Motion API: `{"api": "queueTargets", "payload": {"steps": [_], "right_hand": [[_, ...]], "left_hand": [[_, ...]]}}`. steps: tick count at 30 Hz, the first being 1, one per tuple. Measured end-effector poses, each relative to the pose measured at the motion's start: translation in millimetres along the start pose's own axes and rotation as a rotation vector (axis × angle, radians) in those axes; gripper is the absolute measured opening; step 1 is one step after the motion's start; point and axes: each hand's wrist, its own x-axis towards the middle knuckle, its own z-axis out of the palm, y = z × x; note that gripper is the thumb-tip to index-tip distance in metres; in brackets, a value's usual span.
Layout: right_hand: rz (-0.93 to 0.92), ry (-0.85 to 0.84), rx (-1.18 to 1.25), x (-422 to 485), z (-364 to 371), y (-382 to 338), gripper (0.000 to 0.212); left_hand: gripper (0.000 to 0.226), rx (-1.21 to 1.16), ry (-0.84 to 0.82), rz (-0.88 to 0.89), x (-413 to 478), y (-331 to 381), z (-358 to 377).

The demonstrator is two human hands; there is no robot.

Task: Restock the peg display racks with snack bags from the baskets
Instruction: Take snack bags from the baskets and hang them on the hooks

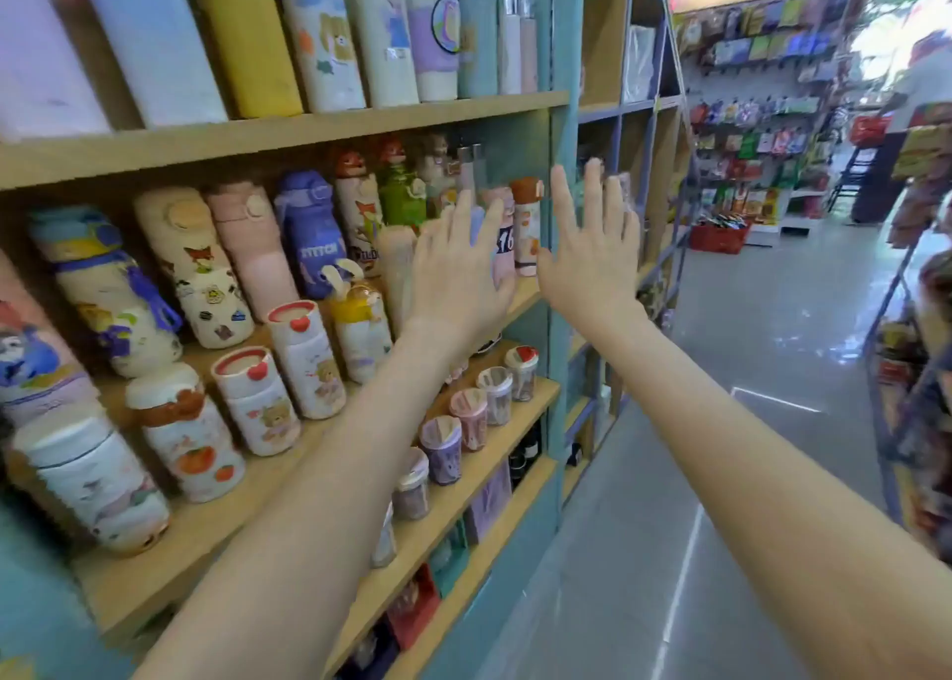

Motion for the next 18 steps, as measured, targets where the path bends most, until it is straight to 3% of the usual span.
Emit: {"api": "queueTargets", "payload": {"steps": [4, 12, 18], "right_hand": [[0.053, -0.158, -0.114, -22, 22, 69, 0.081], [0.201, -0.344, -0.066, -71, 94, 189, 0.080], [0.259, -0.421, -0.062, -60, 174, 280, 0.079]], "left_hand": [[0.075, -0.116, -0.218, 0.005, 5, 49, 57], [0.074, -0.190, -0.473, 0.042, -8, 129, 181], [0.070, -0.228, -0.521, 0.081, 38, 171, 285]]}}
